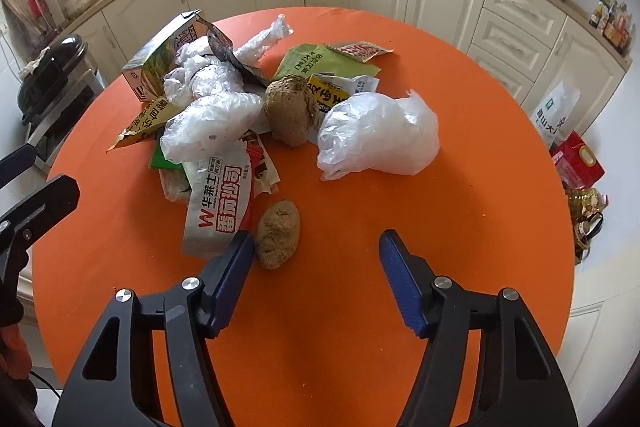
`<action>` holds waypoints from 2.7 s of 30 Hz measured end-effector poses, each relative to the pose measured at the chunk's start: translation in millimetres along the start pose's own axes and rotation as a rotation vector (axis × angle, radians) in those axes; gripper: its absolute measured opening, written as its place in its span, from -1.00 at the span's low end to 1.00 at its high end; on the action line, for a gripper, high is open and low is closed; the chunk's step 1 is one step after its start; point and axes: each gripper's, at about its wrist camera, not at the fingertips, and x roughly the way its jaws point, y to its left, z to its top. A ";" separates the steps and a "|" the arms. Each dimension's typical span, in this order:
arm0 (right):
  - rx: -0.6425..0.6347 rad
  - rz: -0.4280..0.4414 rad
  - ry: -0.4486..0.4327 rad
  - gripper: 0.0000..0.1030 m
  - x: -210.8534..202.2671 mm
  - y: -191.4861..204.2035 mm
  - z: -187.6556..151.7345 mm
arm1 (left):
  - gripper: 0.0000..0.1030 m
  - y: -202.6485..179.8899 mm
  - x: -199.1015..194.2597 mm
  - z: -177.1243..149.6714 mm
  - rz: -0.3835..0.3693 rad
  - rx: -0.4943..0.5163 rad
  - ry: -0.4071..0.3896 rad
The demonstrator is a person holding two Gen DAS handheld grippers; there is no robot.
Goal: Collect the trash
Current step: 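Grasp the yellow wrapper with the left tool while the right tool grasps the brown lump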
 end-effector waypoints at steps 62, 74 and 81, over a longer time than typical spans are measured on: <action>0.014 0.082 -0.049 -0.51 -24.4 -11.4 -13.4 | -0.50 34.5 77.0 -4.8 -0.212 -0.008 0.018; 0.009 0.088 -0.203 -0.51 -101.6 -4.3 -18.7 | -0.50 5.4 -17.5 -9.3 -0.230 0.045 -0.156; 0.029 0.090 -0.339 -0.51 -163.1 -20.6 -11.3 | -0.50 -21.4 -63.3 -9.8 -0.260 0.086 -0.246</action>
